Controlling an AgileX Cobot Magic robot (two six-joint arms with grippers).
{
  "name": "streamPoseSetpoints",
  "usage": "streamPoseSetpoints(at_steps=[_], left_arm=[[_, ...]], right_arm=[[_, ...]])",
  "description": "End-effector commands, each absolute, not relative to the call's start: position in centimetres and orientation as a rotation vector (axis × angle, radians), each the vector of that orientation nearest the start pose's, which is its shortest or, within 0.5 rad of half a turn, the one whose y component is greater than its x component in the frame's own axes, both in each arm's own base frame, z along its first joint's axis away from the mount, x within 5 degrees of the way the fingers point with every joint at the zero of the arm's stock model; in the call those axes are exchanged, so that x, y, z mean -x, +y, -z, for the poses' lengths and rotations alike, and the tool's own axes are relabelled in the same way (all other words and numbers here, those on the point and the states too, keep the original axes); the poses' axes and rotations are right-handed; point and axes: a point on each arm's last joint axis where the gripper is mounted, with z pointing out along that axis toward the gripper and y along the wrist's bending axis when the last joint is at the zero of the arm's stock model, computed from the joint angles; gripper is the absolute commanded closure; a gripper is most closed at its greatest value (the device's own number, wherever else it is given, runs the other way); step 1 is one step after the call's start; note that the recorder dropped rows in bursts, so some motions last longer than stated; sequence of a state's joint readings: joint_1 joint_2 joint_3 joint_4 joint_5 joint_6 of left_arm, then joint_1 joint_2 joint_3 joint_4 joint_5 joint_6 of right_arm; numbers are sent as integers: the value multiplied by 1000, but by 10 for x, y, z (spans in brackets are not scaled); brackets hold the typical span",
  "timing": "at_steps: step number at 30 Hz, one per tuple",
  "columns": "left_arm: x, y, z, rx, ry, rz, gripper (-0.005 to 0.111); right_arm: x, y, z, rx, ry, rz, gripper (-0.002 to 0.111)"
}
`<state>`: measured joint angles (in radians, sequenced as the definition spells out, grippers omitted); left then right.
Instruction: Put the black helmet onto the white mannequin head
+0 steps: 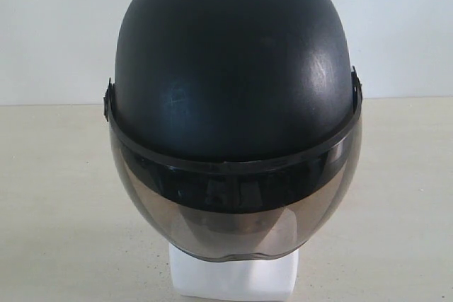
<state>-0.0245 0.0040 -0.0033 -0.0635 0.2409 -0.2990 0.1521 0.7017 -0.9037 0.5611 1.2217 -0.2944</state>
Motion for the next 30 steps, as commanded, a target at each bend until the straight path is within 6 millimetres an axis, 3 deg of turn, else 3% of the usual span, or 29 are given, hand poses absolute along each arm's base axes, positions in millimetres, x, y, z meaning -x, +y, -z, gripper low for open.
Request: streamPoseSetpoints(at_steps=[1, 30], left_arm=[[-54, -3, -186, 111, 1785, 146, 102], [-54, -3, -186, 128, 1778, 169, 102]], right_arm=[[-85, 59, -366, 505, 2341, -675, 108], [-85, 59, -366, 505, 2341, -675, 108]])
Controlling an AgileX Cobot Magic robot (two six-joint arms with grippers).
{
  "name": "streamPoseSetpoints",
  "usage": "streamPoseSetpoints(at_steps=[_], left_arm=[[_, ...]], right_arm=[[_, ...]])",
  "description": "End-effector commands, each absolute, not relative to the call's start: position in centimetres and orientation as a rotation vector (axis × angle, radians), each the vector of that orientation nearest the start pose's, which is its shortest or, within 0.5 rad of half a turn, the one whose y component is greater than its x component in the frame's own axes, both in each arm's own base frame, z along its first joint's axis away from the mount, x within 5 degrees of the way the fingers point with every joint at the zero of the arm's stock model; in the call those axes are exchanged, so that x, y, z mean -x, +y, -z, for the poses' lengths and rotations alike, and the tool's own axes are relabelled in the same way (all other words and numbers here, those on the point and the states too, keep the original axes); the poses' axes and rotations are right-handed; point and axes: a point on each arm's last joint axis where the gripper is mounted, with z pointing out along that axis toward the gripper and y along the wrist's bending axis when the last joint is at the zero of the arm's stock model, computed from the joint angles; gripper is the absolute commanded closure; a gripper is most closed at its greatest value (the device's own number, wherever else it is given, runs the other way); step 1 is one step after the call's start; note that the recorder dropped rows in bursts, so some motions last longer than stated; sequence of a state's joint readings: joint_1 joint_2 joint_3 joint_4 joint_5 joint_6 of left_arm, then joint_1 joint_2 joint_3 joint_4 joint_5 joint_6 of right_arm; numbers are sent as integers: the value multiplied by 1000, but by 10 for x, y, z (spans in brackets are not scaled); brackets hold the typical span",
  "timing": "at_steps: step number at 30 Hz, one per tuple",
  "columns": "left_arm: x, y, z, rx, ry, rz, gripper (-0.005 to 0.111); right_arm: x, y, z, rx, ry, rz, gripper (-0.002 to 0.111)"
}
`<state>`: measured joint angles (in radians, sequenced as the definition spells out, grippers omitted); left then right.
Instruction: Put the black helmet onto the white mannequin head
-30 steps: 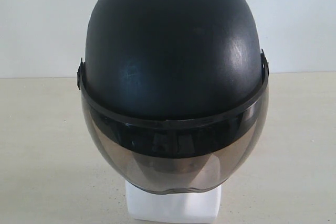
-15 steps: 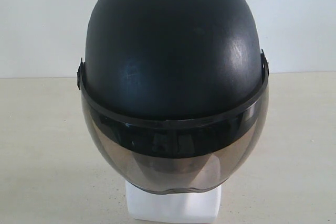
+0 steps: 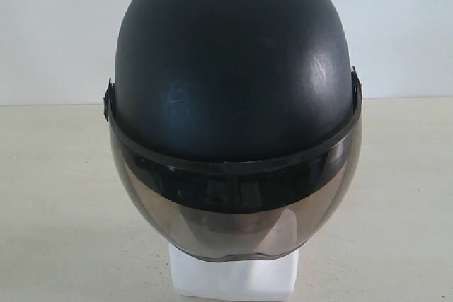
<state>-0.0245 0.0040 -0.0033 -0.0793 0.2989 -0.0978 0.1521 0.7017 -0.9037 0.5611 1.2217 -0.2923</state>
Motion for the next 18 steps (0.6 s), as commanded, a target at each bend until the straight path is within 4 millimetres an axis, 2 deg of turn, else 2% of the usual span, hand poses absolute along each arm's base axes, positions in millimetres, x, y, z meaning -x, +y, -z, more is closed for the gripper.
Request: streamPoseSetpoints(at_steps=[1, 3, 6, 8, 11, 14, 18], left_arm=[[-54, -3, -186, 128, 1778, 169, 102], [-54, -3, -186, 128, 1778, 169, 102], [-54, -3, -186, 128, 1778, 169, 102], [-54, -3, -186, 128, 1778, 169, 102], [-54, -3, -186, 128, 1778, 169, 102], [-54, -3, -186, 128, 1778, 169, 102], [-54, -3, -186, 128, 1778, 169, 102]], right_arm=[[-85, 59, -366, 505, 2341, -675, 108], [-85, 59, -366, 520, 2336, -665, 108], [-92, 58, -367, 582, 2240, -581, 108], [-96, 53, -373, 468, 2063, -515, 108], [-94, 42, -370, 244, 1826, -468, 108], [-81, 28, -350, 109, 1653, -390, 108], [-59, 16, -306, 125, 1569, -236, 108]])
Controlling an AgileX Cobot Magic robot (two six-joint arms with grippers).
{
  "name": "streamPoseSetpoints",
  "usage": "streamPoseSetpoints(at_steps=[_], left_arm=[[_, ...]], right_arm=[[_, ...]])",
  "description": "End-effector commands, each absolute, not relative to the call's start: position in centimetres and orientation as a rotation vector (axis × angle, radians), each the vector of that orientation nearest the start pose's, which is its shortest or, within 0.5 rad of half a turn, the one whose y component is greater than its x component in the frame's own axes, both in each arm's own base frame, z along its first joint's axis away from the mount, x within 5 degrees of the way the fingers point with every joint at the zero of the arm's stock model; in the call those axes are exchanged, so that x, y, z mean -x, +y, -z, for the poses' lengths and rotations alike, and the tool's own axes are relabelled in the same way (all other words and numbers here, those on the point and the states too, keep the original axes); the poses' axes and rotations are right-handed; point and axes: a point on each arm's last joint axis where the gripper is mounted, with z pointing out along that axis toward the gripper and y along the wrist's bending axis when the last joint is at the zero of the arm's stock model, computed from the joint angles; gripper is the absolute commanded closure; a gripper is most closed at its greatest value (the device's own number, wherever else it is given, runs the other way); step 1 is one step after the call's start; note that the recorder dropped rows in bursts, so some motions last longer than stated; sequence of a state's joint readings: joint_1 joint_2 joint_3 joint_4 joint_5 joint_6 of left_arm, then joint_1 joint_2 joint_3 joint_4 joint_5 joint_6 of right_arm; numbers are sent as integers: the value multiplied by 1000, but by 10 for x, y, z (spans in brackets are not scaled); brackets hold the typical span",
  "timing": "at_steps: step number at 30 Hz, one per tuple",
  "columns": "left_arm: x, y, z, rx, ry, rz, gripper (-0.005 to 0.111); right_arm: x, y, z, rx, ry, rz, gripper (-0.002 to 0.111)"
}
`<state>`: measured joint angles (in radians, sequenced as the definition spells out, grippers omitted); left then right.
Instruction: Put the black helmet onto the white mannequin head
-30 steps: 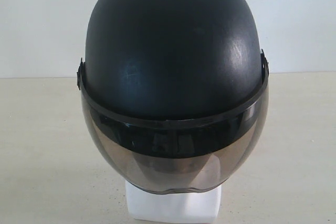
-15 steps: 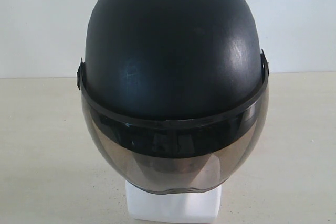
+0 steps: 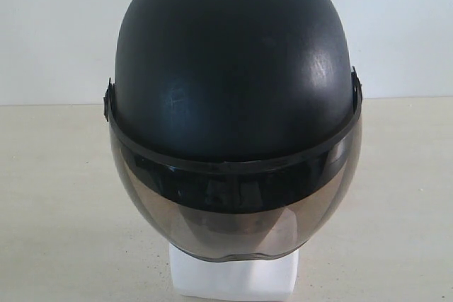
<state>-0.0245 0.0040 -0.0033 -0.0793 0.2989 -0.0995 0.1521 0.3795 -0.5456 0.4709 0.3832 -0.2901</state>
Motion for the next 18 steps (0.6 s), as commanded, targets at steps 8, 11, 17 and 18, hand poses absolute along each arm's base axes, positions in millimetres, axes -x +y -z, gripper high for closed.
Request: streamPoseSetpoints(at_steps=[8, 11, 17, 18], left_arm=[[-54, -3, -186, 128, 1778, 169, 102], [-54, -3, -186, 128, 1778, 169, 102], [-54, -3, -186, 128, 1778, 169, 102], [-54, -3, -186, 128, 1778, 169, 102]], right_arm=[[-53, 10, -215, 80, 1582, -189, 108], [-56, 8, -209, 14, 1532, -222, 108], [-56, 8, -210, 110, 1519, -117, 108], [-56, 8, -208, 120, 1537, -105, 108]])
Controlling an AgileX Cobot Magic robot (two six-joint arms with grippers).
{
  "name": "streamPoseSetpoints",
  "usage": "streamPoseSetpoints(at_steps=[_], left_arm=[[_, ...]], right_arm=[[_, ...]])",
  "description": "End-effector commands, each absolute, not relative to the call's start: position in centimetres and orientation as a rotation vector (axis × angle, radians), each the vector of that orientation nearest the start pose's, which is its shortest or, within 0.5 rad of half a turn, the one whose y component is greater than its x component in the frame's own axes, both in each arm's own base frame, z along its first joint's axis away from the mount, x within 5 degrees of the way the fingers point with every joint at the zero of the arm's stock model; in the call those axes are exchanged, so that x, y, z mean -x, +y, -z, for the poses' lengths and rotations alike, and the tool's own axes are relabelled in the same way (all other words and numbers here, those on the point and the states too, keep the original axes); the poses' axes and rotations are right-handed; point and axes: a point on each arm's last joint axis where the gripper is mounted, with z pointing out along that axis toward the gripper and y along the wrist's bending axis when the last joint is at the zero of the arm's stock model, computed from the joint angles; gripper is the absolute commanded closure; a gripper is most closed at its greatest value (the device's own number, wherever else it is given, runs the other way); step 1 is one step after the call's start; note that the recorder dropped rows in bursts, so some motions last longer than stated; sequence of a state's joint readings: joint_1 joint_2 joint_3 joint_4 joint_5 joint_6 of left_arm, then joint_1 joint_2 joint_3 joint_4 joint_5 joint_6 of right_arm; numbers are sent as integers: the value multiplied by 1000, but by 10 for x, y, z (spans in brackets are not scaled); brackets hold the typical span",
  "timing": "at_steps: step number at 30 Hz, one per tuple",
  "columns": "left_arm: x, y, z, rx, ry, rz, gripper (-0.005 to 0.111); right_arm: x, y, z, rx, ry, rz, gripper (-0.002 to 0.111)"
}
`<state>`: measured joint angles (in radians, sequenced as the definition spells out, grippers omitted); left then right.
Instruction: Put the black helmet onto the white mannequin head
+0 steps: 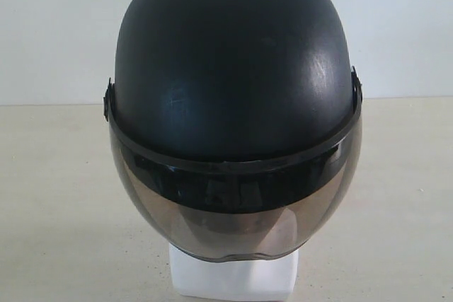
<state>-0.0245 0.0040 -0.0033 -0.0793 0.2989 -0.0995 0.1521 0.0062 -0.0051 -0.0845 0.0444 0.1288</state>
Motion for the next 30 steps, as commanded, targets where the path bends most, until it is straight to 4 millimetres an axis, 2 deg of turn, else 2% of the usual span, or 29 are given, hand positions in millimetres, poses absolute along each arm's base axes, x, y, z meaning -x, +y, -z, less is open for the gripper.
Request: streamPoseSetpoints(at_steps=[1, 6, 18, 30], left_arm=[[-54, -3, -186, 128, 1778, 169, 102], [-54, -3, -186, 128, 1778, 169, 102], [-54, -3, -186, 128, 1778, 169, 102], [-54, -3, -186, 128, 1778, 169, 102]], right_arm=[[-56, 8, -205, 127, 1567, -94, 108], [-53, 5, -181, 164, 1837, -32, 108], [-53, 0, -181, 81, 1844, 29, 108], [-53, 0, -181, 79, 1844, 30, 108]])
